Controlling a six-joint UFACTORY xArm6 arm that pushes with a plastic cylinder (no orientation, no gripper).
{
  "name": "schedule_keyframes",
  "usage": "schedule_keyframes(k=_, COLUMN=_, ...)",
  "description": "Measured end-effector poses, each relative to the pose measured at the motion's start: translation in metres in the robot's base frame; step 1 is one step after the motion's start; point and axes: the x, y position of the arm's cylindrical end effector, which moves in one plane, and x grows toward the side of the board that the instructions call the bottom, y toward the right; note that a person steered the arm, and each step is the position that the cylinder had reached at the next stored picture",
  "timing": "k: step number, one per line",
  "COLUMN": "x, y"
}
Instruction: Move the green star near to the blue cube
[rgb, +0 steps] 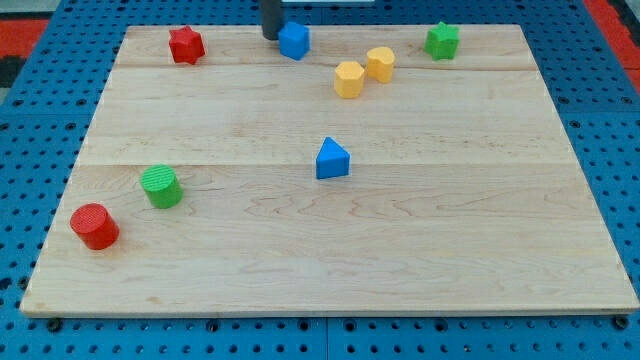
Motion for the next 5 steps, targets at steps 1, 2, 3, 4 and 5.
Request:
schedule_keyframes(k=1, x=0.004, y=-0.012)
schedule_keyframes(k=2, x=0.032, y=-0.025)
schedule_keyframes(k=3, x=0.057, y=-0.033)
schedule_keyframes(k=4, x=0.058, y=-0.037)
schedule_keyframes(k=5, x=0.058, y=-0.036)
